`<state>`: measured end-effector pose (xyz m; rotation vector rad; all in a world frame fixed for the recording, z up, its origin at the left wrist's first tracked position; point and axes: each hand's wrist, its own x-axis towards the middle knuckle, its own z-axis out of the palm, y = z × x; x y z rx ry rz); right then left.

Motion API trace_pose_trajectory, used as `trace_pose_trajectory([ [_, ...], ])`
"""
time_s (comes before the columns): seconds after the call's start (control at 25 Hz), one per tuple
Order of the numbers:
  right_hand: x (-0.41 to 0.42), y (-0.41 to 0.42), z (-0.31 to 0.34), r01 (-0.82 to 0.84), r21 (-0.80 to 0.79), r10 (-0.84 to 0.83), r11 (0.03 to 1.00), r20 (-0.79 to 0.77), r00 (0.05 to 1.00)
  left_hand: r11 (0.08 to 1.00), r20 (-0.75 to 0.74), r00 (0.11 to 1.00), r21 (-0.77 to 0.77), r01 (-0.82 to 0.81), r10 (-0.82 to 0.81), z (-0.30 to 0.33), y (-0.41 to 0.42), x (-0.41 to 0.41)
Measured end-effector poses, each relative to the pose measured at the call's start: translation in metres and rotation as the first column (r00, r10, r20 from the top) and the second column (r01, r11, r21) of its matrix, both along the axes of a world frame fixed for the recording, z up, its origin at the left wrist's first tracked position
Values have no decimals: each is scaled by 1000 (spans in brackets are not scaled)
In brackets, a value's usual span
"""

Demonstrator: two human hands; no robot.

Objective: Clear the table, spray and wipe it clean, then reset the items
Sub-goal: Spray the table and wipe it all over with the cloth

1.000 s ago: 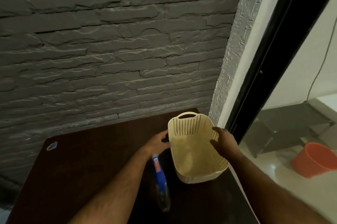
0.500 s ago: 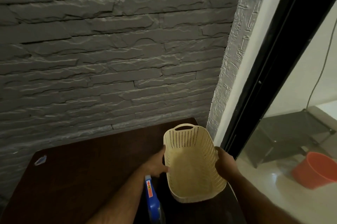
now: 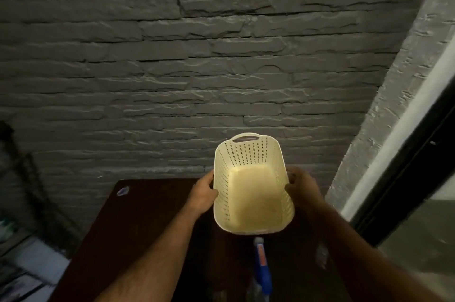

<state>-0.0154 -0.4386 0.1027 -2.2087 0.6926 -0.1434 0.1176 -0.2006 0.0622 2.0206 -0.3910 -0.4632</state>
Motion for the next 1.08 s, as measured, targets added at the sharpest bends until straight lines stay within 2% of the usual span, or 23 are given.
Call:
trace_pose_trajectory([
  [0.12, 56, 53, 28, -97, -33, 94, 995, -75, 993, 993, -22, 994, -49, -108, 107, 15, 67, 24],
  [0.28, 131, 134, 37, -187, 11, 184, 982, -226, 956, 977, -32, 979, -53, -205, 203, 19, 162, 56],
  [0.36, 158, 176, 25, -241, 27, 239, 970, -266, 934, 965, -41, 967, -63, -253, 251, 11, 206, 73],
  [0.48, 189, 232, -15, -238, 128, 263, 963, -252, 931, 934, -79, 938, -96, -343, 337, -6, 264, 98],
  [0.64, 215, 303, -62, -214, 193, 260, 958, -255, 931, 849, -203, 850, -118, -515, 487, -37, 322, 133],
  [0.84, 242, 347, -97, -180, 212, 233, 961, -263, 936, 838, -267, 822, -85, -539, 502, -75, 365, 169],
  [1.08, 268, 357, -110, -172, 134, 197, 976, -208, 958, 859, -291, 833, -66, -508, 470, -88, 372, 200],
])
